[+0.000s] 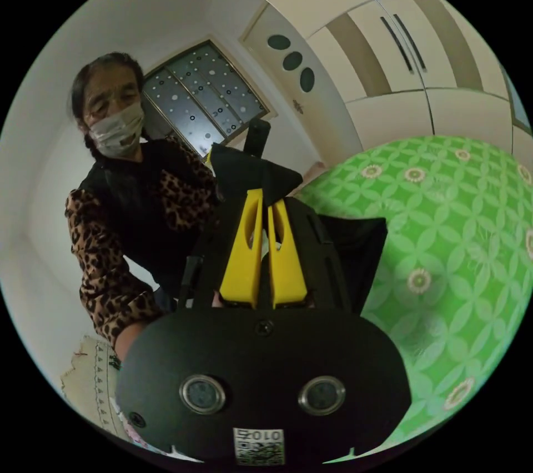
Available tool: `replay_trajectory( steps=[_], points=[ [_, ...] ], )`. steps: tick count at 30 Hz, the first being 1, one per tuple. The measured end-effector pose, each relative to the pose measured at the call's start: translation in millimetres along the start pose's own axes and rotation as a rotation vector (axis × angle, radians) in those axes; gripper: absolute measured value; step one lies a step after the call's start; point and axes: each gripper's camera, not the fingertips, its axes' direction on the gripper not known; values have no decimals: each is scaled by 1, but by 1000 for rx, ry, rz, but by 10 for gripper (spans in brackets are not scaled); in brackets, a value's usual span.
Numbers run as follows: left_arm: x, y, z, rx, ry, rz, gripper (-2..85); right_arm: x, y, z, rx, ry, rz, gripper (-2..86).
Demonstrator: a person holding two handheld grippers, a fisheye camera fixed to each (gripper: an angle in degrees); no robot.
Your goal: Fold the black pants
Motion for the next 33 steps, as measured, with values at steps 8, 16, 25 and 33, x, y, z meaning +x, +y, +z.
replay_trajectory(
  steps=[8, 16, 25, 33],
  points=[
    [-18, 51, 177, -303, -80, -43, 1, -17, 176, 7, 75, -5, 293, 37],
    [3, 48, 258, -349, -259, -96, 1, -18, 228, -2, 128, -122, 404, 73],
    [30, 24, 305, -583, -444, 23, 0, -66, 305, -37, 458, 20, 628, 90],
    [87, 27, 362, -737, -597, 295, 1, -90, 276, 22, 392, 193, 789, 113]
  ],
)
